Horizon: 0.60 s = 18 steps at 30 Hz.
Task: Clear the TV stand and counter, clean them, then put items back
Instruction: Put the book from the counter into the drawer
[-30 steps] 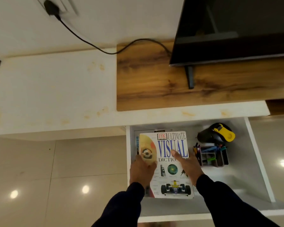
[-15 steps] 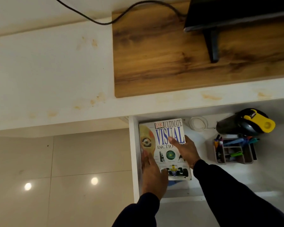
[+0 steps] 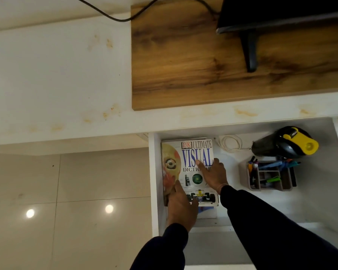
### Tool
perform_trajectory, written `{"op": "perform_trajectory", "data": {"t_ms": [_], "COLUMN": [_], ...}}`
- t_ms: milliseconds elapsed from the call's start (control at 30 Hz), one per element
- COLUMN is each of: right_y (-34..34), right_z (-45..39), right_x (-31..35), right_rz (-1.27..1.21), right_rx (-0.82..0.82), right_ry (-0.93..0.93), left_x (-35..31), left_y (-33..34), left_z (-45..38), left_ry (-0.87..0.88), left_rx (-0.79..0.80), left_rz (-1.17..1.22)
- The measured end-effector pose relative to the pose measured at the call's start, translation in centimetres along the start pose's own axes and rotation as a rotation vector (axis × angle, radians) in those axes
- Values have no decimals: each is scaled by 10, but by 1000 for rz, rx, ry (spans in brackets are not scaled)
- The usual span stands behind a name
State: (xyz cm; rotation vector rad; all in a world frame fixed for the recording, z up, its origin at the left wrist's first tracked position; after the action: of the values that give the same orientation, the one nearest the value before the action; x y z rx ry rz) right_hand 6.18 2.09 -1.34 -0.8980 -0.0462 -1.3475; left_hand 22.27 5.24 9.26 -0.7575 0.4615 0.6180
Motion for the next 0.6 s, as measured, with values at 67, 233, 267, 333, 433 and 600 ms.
{"op": "perform_trajectory", "data": {"t_ms": [67,233,267,333,433,600], "right_y": [-3,-20,-25,-41,-67,-128], "right_z": [1,15,22,44,72,134], "right_x": [0,11,13,21,23,4], "right_rz": [57,31,20,-41,-239,-689], "right_rx": [35,200,231,281,317,357], "right_ry": [-4,-23,-14,-26,-31,31], "left_x": [-5,-14,-18,-27,-42,-58], "left_y": [-3,-10,-10,-13,-14,1], "left_z": [6,27,34,50,69,111], "left_ry": [-22,-32,-43,-77,-92,-348], "left_rx": [-9,-85,-85,-80,-83,-117], "left_rz": [22,183,217,274,409,869]}}
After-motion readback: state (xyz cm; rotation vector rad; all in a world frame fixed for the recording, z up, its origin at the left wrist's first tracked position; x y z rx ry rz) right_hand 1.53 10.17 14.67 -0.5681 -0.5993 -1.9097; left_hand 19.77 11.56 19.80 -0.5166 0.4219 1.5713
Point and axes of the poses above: each hand's wrist, its own z-axis away from the middle knuckle, its own y-axis out of the palm, x = y × z, the point moved 2 cm from there along -z, towards the middle knuckle, and after that the axes turned 1 degree about x, right-handed, at the moved point
